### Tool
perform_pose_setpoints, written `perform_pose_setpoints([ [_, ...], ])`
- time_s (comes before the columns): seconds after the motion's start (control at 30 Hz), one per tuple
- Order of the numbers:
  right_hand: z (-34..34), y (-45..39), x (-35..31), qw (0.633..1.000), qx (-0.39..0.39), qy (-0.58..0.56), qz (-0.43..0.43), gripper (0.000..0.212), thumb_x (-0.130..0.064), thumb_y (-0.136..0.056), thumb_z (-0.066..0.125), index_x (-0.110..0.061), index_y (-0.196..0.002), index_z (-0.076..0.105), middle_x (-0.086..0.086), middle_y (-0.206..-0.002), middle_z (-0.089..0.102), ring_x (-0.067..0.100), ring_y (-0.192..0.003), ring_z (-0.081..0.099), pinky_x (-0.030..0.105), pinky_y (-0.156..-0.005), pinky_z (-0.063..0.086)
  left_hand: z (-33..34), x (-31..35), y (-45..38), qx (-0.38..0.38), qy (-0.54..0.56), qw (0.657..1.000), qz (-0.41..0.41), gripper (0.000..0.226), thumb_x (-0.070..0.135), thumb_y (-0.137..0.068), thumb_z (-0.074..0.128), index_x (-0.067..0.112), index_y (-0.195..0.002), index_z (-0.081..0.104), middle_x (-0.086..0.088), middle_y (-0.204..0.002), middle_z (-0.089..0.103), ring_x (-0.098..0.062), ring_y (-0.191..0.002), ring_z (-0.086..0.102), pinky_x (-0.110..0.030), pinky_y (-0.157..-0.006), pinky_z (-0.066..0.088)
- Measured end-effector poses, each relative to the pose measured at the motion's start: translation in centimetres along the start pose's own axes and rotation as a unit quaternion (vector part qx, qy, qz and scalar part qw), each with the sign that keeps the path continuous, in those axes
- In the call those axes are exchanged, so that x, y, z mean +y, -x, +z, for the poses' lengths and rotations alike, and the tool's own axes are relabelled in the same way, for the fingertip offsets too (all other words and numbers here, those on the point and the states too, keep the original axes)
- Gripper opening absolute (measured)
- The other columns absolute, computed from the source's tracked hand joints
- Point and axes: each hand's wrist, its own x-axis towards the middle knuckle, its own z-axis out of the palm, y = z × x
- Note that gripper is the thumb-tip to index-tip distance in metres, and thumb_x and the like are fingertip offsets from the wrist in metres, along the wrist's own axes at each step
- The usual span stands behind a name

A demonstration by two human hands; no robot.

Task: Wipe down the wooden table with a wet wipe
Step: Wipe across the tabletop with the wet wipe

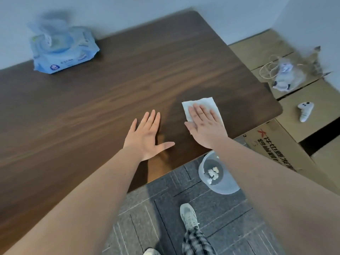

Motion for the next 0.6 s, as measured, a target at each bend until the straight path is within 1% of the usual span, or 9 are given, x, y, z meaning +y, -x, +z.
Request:
perform_pose_setpoints([
  [0.2,-1.5,-1.4,9.2,0.999,0.005,0.004,0.053,0.063,-0.056,-0.096,0.009,-0.026,-0.151,-0.004,-0.005,-0.161,-0.005,0.011,-0.146,-0.009,0.035,-0.117,-0.01,-0.6,6.5,-7.4,-0.012,-0.032,0.998,0.045,0.097,0.083,-0.075,0.017,0.026,-0.148,-0.013,0.002,-0.159,-0.013,-0.018,-0.145,-0.014,-0.048,-0.118,-0.003],
  [0.3,-2.1,-2.2,12.8,0.997,0.002,0.008,0.074,0.063,-0.056,-0.096,0.006,-0.026,-0.15,-0.006,-0.005,-0.16,-0.008,0.012,-0.146,-0.011,0.034,-0.116,-0.011,-0.5,9.9,-10.4,-0.027,-0.043,0.997,0.059,0.095,0.083,-0.074,0.011,0.029,-0.147,-0.015,0.003,-0.158,-0.017,-0.017,-0.144,-0.018,-0.05,-0.117,-0.008],
  [0.37,-2.4,-2.6,14.9,0.996,0.002,0.005,0.086,0.063,-0.056,-0.096,0.006,-0.026,-0.15,-0.007,-0.005,-0.16,-0.008,0.012,-0.146,-0.011,0.034,-0.116,-0.011,-0.3,12.1,-12.2,-0.019,-0.052,0.997,0.052,0.095,0.085,-0.072,0.007,0.031,-0.147,-0.015,0.003,-0.158,-0.019,-0.018,-0.144,-0.02,-0.056,-0.114,-0.011],
  [0.47,-2.8,-2.8,17.6,0.995,0.009,-0.003,0.102,0.063,-0.056,-0.096,0.007,-0.027,-0.15,-0.006,-0.006,-0.16,-0.007,0.011,-0.146,-0.011,0.034,-0.116,-0.01,0.0,14.5,-14.4,0.01,-0.05,0.998,0.033,0.096,0.087,-0.069,0.002,0.033,-0.147,-0.013,0.003,-0.158,-0.018,-0.019,-0.144,-0.019,-0.064,-0.109,-0.011],
  [0.6,-3.2,-2.7,19.8,0.994,0.011,-0.016,0.111,0.062,-0.055,-0.097,0.009,-0.027,-0.15,-0.005,-0.006,-0.16,-0.007,0.009,-0.146,-0.01,0.032,-0.116,-0.01,0.0,16.4,-16.4,0.016,-0.059,0.998,0.027,0.098,0.09,-0.066,0.002,0.036,-0.147,-0.013,0.004,-0.158,-0.018,-0.019,-0.144,-0.02,-0.069,-0.107,-0.008],
])
